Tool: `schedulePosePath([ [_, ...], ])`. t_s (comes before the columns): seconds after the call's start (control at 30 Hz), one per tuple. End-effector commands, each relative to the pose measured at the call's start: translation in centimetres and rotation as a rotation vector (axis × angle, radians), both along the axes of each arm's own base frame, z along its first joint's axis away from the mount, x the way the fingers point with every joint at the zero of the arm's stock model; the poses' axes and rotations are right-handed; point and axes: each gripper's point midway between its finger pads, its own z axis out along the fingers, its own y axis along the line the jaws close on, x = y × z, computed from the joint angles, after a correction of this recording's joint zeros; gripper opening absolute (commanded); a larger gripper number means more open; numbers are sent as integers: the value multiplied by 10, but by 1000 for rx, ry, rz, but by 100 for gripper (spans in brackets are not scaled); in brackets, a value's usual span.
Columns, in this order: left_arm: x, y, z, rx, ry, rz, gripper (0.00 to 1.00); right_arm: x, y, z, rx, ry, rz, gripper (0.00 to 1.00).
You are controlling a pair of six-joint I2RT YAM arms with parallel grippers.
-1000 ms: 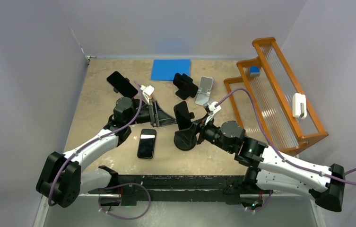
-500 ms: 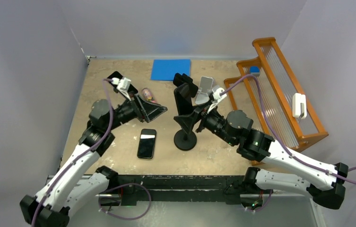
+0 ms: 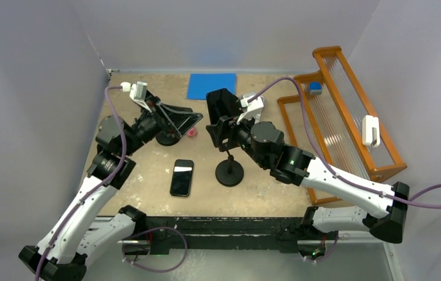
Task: Remove the phone from the phone stand
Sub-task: Pick up the phone stand at the center of the board.
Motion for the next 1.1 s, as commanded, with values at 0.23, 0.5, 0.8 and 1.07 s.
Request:
schedulePosePath([
  [0.23, 26, -25, 5, 34, 48, -80, 65, 7, 8, 50, 81, -67, -54, 0],
  [0.5, 34, -40, -2, 63, 68, -145, 42, 8, 13, 42, 63, -60, -56, 0],
  [0.8, 31, -52, -8, 82, 70, -206, 22, 9, 14, 39, 51, -59, -67, 0],
  [1.07, 29, -50, -16, 66, 92, -193, 0, 0, 14, 33, 42, -64, -7, 19],
])
